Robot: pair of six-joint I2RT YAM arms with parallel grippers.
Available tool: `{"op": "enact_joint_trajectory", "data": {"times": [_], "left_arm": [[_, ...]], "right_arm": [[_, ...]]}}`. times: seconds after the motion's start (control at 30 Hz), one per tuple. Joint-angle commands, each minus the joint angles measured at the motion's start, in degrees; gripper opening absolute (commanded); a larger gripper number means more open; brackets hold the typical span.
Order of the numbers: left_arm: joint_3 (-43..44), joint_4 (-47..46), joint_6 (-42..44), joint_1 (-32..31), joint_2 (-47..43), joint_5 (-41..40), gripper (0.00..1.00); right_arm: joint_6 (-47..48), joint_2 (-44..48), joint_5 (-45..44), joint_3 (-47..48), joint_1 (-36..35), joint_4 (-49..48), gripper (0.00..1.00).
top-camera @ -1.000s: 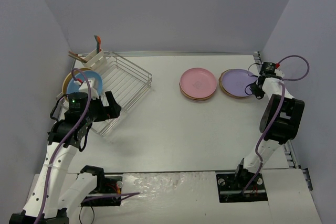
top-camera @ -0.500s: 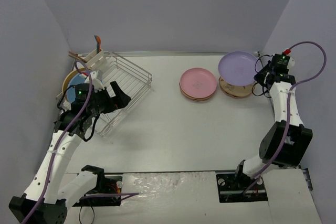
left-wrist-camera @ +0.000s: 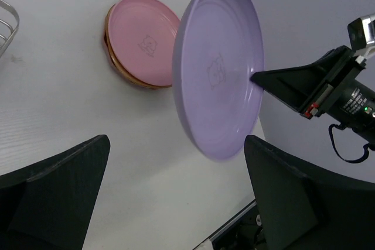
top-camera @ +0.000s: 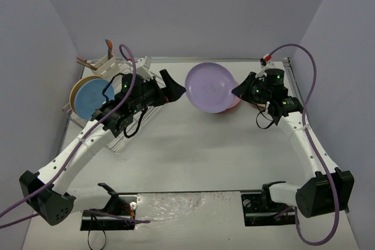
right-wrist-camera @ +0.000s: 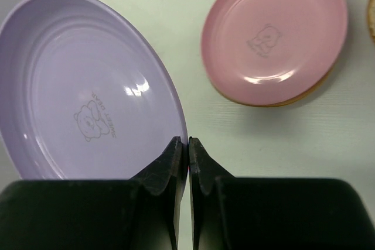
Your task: Load the plates into the dish rack
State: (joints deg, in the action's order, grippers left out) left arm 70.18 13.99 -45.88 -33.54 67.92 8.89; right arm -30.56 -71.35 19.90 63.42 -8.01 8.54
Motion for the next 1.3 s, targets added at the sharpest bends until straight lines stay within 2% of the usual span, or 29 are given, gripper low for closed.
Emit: {"op": "enact_joint_trajectory", "data": {"times": [0.0,0.2,0.3,0.53,0.63,0.73,0.9,1.03,1.1,1.13,1.27], "left_arm": [[6.3,-3.6,-2.3,-2.9,3.7,-3.9,0.96],[9.1,0.9,-3.5,-4.8,8.0,-6.4,0.88],[9.2,-0.2,-5.1,-5.2,8.9,-5.2,0.79],[9.4,-1.5,-6.1,-5.6,10.6,-3.3,0.38],[9.2,-1.5,-5.3,-5.6,10.2,-4.0,0.15],[8.9,-0.9,-2.7,-5.5,9.2,-6.1,0.0],[7.1,-1.8,2.7,-5.3,6.3,-9.7,0.0],[5.5,-1.0,8.8,-3.6,3.4,-13.0,0.0],[4.8,-0.2,13.2,-1.5,1.4,-13.7,0.0],[4.7,0.6,17.1,0.1,0.3,-13.5,0.0],[5.7,6.3,31.0,7.1,-3.9,-13.6,0.0]], "right_arm": [[-0.2,4.0,3.4,-1.1,-3.3,-7.1,0.0],[0.7,5.8,4.7,-2.2,-4.9,-7.9,0.0],[1.0,5.5,5.9,-2.2,-5.2,-8.0,0.0],[1.8,5.0,6.4,-3.1,-5.4,-8.0,0.0],[2.1,4.9,6.4,-3.8,-5.4,-9.8,0.0],[2.3,4.9,6.6,-4.3,-5.4,-10.2,0.03],[3.7,4.9,6.9,-4.4,-5.4,-10.2,0.44],[4.3,5.2,7.2,-4.4,-5.4,-10.2,0.84],[4.6,5.6,7.2,-4.4,-5.4,-10.1,0.96],[4.8,5.8,7.2,-4.4,-5.4,-10.1,0.98],[5.5,7.2,7.5,-4.8,-5.4,-9.7,1.0]]}}
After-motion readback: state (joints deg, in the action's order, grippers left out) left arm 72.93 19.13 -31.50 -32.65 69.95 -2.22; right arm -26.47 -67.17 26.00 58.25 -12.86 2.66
